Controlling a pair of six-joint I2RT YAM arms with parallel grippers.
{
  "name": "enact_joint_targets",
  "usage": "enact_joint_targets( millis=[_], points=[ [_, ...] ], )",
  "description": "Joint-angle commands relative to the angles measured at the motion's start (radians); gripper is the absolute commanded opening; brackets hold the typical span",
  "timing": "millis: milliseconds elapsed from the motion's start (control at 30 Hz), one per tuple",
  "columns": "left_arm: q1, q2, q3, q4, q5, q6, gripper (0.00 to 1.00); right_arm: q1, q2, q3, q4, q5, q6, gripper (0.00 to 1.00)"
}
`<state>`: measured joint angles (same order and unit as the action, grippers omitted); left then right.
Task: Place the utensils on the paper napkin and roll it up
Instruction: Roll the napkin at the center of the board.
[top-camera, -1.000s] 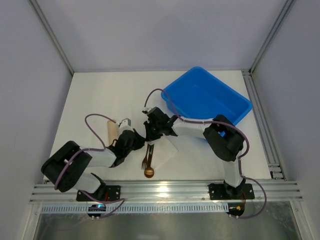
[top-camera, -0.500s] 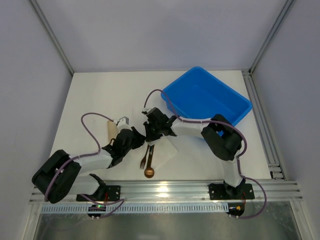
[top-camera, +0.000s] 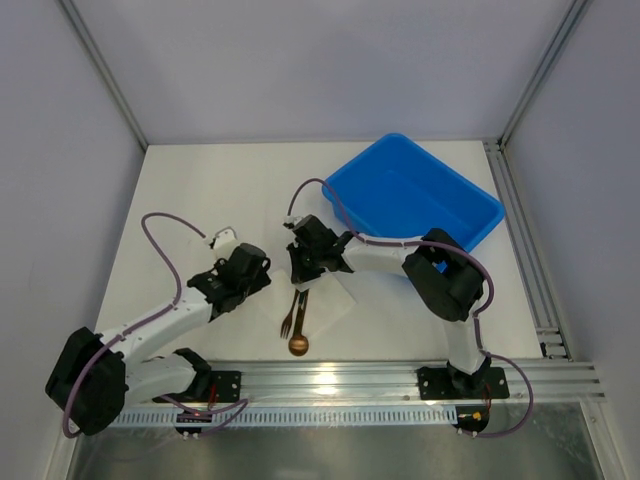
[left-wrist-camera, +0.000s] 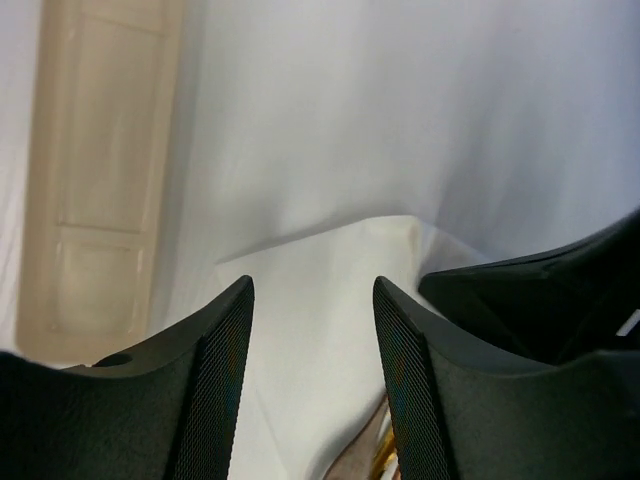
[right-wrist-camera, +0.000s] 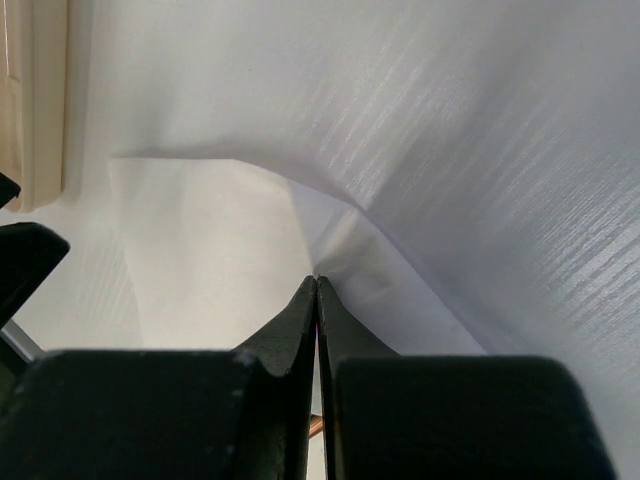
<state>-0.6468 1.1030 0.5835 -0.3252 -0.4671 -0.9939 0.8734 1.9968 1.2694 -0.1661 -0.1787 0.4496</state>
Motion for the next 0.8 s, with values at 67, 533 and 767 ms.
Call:
enact_joint_targets(
  millis=[67,533,767],
  points=[
    [0.036,0.02,-0.014,-0.164,0.012,-0.077,0.53,0.006,-0.007,-0.011,0.04,0.01,-0.015,0.04],
    [0.116,0.038,-0.117,0.032,0.124,-0.068,0.36,0.006,-0.007,-0.008,0.045,0.005,-0.015,0.04],
    [0.131,0.077,-0.126,0.071,0.122,-0.057,0.34,0.007,-0.003,-0.005,0.037,0.007,-0.015,0.04]
  ],
)
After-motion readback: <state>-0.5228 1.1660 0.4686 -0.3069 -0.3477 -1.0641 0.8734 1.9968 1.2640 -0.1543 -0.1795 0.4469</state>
